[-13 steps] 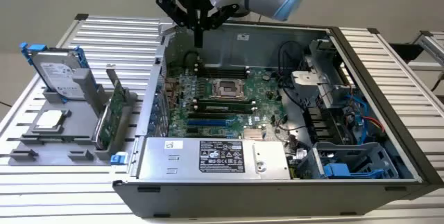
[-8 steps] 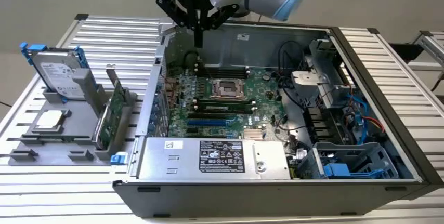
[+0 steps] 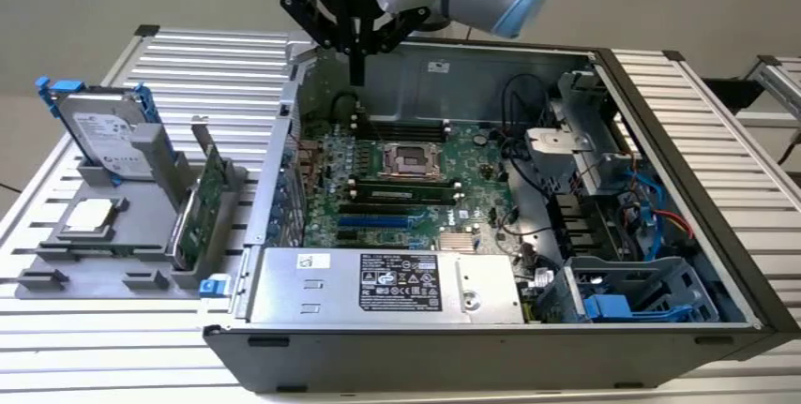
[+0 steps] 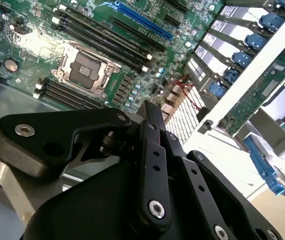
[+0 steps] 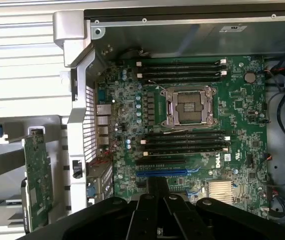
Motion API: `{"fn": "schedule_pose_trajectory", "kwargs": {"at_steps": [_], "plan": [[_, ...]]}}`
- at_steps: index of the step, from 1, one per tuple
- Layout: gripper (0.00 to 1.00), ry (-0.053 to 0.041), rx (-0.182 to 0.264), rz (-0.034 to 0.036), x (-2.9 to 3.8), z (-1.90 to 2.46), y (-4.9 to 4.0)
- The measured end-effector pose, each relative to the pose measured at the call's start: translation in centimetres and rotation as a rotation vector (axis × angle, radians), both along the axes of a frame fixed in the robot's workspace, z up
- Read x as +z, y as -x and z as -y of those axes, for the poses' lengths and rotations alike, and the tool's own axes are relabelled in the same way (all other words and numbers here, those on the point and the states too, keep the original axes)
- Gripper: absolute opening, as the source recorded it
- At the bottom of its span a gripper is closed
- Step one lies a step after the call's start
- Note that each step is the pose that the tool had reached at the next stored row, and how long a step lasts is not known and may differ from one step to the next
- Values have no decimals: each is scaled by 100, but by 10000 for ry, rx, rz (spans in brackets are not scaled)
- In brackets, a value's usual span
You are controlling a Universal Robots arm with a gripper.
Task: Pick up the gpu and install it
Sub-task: 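Reach for the gpu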
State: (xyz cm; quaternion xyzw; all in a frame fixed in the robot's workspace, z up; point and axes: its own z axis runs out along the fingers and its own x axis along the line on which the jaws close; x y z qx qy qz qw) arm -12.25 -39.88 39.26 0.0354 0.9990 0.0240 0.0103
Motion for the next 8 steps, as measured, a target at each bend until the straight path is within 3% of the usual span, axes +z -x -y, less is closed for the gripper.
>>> {"fn": "schedule_pose_trajectory", "kwargs": {"at_steps": [8], "plan": [[0,-1,0,1,-1,0,90]]}}
